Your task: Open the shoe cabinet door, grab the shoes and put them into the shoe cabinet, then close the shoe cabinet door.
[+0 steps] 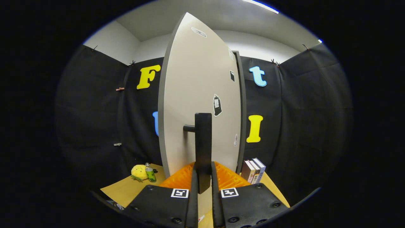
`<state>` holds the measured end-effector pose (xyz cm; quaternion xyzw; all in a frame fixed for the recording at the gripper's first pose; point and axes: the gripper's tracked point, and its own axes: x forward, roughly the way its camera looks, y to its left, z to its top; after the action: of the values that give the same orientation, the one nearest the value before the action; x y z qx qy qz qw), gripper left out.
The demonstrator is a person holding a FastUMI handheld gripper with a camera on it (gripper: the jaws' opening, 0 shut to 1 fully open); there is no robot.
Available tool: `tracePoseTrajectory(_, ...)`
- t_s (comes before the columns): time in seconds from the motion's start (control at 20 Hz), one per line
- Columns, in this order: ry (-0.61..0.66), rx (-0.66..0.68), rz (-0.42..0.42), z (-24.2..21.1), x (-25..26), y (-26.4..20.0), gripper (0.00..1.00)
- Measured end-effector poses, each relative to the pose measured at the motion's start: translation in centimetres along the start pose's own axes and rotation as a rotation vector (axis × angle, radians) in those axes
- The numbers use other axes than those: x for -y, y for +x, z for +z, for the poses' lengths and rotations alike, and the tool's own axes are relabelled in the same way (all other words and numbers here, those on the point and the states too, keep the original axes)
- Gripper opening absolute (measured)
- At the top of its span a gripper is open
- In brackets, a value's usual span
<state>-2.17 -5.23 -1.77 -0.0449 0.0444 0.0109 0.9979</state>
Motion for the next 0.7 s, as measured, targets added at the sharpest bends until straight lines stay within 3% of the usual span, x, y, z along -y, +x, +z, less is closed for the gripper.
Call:
tracePoseTrajectory(0.3, 0.009, -0.004, -0.106, -0.5, 4.8, -0.9, 0.22)
tracePoseTrajectory(0.35, 0.013, -0.007, -0.125, -0.7, 6.2, 0.9, 0.21)
tracePoseTrajectory(0.4, 0.022, 0.001, -0.147, -0.5, 6.6, -1.2, 0.11)
tracePoseTrajectory(0.6, 0.036, 0.004, -0.193, -0.4, 9.9, -1.9, 0.06)
tracePoseTrajectory(0.7, 0.039, -0.002, -0.177, -0.4, 10.4, -2.1, 0.05)
